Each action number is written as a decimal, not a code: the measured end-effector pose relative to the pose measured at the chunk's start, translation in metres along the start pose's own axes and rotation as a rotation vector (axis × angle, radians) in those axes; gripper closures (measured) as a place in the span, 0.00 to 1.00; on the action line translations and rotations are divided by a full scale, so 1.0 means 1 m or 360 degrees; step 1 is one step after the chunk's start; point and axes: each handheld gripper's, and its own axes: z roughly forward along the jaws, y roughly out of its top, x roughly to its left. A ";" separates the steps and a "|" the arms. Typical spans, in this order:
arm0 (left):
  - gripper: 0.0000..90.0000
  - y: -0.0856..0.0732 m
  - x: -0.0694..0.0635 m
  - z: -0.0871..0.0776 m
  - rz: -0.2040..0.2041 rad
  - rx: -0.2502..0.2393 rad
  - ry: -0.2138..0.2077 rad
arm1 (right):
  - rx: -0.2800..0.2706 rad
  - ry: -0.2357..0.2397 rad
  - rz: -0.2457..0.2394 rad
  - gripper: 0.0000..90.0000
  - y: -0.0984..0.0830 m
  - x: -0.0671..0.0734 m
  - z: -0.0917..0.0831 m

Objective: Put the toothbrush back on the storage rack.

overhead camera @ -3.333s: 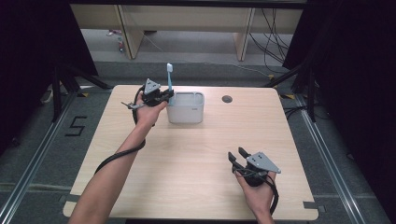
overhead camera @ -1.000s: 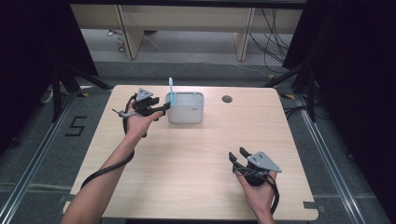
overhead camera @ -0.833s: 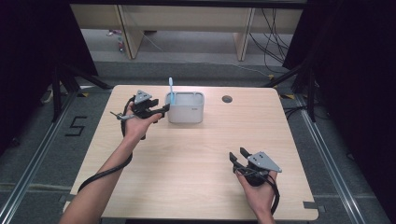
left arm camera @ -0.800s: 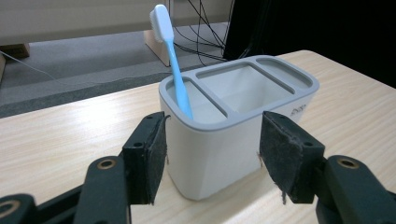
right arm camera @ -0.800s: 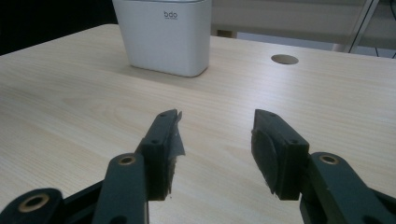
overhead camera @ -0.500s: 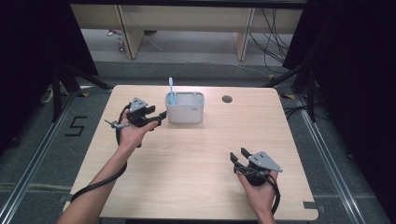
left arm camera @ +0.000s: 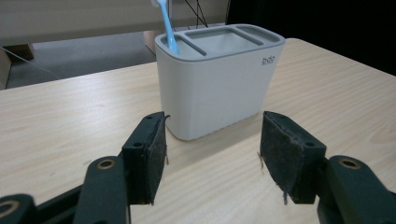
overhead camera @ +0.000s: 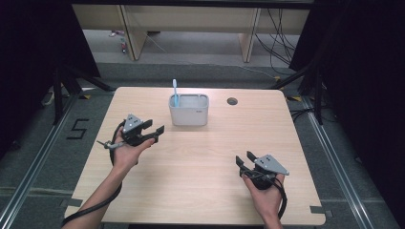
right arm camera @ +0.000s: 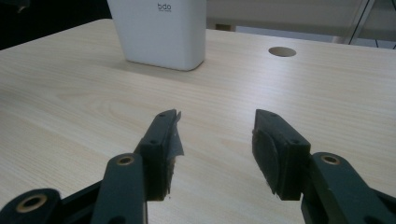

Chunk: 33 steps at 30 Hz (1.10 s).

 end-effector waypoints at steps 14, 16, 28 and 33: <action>0.46 -0.054 -0.009 -0.028 0.0077 -0.0020 0.0023 | 0.0025 -0.0017 -0.0046 0.56 -0.001 0.000 0.001; 0.45 -0.061 -0.009 -0.031 0.0070 -0.0022 0.0018 | 0.0013 -0.0008 -0.0025 0.56 -0.002 0.001 0.002; 0.45 -0.080 -0.009 -0.038 0.0068 -0.0061 0.0022 | 0.0031 -0.0026 -0.0039 0.56 -0.004 0.000 0.002; 0.44 -0.082 -0.010 -0.041 0.0075 -0.0129 0.0049 | 0.0024 -0.0005 -0.0020 0.56 -0.006 0.000 0.003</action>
